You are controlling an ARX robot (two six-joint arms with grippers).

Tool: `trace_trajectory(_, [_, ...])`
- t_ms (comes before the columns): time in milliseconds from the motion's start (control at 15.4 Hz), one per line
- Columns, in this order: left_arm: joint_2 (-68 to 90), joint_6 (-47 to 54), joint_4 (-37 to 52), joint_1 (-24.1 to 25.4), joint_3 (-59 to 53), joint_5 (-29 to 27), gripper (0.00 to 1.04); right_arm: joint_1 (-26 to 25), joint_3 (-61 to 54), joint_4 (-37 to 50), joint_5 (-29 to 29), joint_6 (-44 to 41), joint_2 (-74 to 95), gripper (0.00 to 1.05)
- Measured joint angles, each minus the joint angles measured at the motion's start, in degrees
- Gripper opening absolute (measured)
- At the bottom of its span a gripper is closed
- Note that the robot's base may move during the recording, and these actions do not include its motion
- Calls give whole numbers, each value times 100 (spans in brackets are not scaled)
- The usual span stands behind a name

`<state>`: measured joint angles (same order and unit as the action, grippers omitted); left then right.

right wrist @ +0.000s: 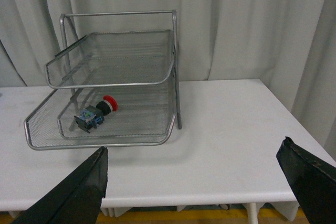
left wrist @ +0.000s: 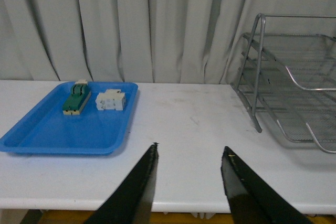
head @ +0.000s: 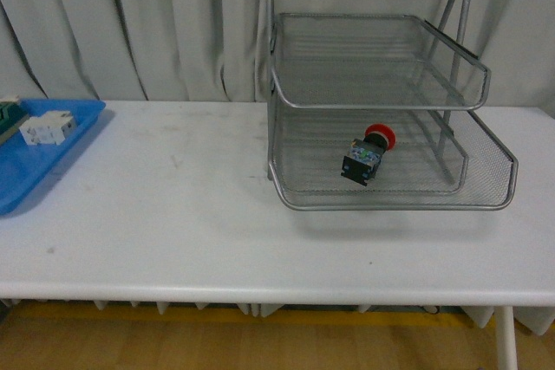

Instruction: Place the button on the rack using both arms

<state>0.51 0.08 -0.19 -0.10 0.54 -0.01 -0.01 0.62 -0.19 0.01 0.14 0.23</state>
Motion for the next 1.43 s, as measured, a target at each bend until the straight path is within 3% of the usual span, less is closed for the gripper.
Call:
trace_trajectory(65, [0,0,0,0,0,-7,50,-208,61,-155,-564,199,164,98])
trace_trajectory(130, [0,0,0,0,0,9,60,-542,166,535,-1290,570,1097,98])
trace_trajectory(260, [0,0,0,0,0,0,86,-481,581,2417,-1626,1014,3099,98])
trace_trajectory(324, [0,0,0,0,0,2,98,-409,1029,3407,-1471,1104,4291,98])
trace_trajectory(389, [0,7,0,0,0,0,98,-352,1600,4070,-1377,1224,5427,98])
trace_trajectory(454, [0,7,0,0,0,2,98,-249,2245,4190,-1307,1351,6465,98])
trace_trajectory(649, [0,7,0,0,0,2,98,162,3748,3438,-1246,1644,8480,98])
trace_trajectory(843, [0,4,0,0,0,0,98,577,4717,2614,-1410,1869,9191,64])
trace_trajectory(1168, [0,7,0,0,0,0,98,951,4815,1574,-1801,1569,9471,4])
trace_trajectory(1427, [0,7,0,0,0,0,98,1021,4413,1303,-1816,1056,9873,2])
